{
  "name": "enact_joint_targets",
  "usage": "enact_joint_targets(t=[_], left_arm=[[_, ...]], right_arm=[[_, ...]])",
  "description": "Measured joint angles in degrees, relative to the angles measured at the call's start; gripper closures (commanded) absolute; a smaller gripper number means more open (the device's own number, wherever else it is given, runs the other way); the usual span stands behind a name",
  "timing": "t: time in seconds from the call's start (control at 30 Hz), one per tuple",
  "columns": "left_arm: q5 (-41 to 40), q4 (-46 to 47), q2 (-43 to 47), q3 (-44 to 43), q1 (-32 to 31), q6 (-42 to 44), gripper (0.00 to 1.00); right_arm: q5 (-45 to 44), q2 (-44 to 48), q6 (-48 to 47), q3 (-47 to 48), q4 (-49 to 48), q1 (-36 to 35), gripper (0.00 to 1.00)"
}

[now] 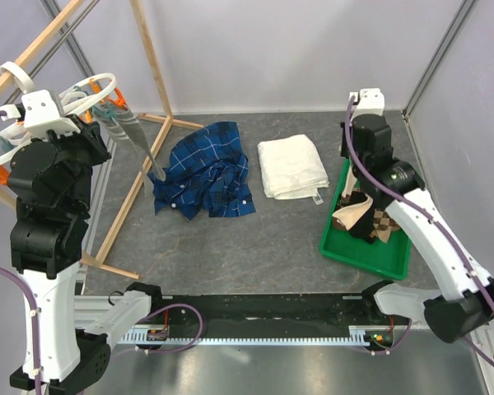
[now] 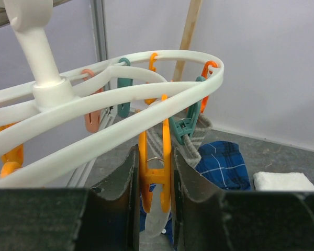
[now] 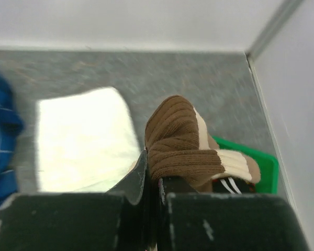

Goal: Remove the socks clipped to the hanger
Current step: Place the sock in the bin.

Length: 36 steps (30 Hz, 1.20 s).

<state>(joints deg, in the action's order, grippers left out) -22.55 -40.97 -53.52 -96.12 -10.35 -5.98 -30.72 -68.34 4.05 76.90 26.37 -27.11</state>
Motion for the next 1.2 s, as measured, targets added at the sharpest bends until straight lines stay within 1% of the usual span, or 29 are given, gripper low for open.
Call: enact_joint_targets(t=[0.07, 0.13, 0.27, 0.37, 0.4, 0.47, 0.53, 0.6, 0.7, 0.8, 0.97, 1.07, 1.1, 1.17, 1.2], left_arm=[[0.7, 0.5, 0.0, 0.2, 0.0, 0.0, 0.76], [1.5, 0.9, 0.0, 0.2, 0.0, 0.0, 0.76], [2.3, 1.0, 0.1, 0.2, 0.0, -0.2, 0.76], [2.9, 1.7, 0.7, 1.1, 0.0, -0.5, 0.76], [3.1, 2.0, 1.0, 1.5, 0.0, -0.5, 0.76], [3.2, 2.1, 1.5, 2.1, 0.0, -0.6, 0.76], [3.2, 2.4, 2.0, 2.7, 0.0, -0.6, 0.76], [3.2, 2.5, 2.2, 2.8, 0.0, -0.6, 0.76], [3.2, 2.8, 2.2, 2.8, 0.0, -0.6, 0.76], [3.2, 3.0, 2.2, 2.8, 0.0, -0.6, 0.75], [3.2, 3.1, 2.2, 2.8, 0.0, -0.6, 0.75], [3.2, 3.7, 2.8, 3.9, 0.0, -0.6, 0.75], [3.2, 4.0, 3.0, 4.4, 0.0, -0.6, 0.75], [3.2, 4.2, 3.4, 5.4, 0.0, -0.6, 0.74], [3.2, 4.2, 3.5, 5.7, 0.0, -0.6, 0.74]], right_arm=[[2.5, -1.9, 1.3, -1.2, 1.2, 5.6, 1.0], [4.0, -3.9, 3.3, -3.9, 1.8, 10.3, 1.0], [6.0, -7.0, 9.3, -12.1, 1.8, 16.0, 1.0], [8.9, -11.6, 14.0, -19.7, 0.3, 20.3, 1.0], [10.5, -13.5, 15.2, -21.9, -0.2, 21.9, 0.99], [13.1, -16.7, 17.2, -24.8, -0.3, 24.7, 0.9], [14.6, -18.2, 18.8, -25.9, -0.9, 26.5, 0.86], [14.6, -17.4, 19.4, -25.6, -1.4, 26.7, 0.85], [14.1, -15.8, 18.9, -25.0, -1.5, 26.6, 0.92], [12.6, -14.7, 17.1, -24.5, -1.6, 26.6, 0.92], [6.6, -12.5, 12.8, -24.7, -2.5, 26.3, 0.91], [0.9, -12.3, 9.9, -25.4, -3.3, 24.7, 0.83], [-0.7, -12.4, 9.3, -25.9, -3.5, 23.9, 0.77], [-3.3, -13.3, 8.2, -26.4, -3.4, 22.8, 0.73], [-4.4, -14.3, 7.9, -26.4, -3.4, 22.4, 0.67]])
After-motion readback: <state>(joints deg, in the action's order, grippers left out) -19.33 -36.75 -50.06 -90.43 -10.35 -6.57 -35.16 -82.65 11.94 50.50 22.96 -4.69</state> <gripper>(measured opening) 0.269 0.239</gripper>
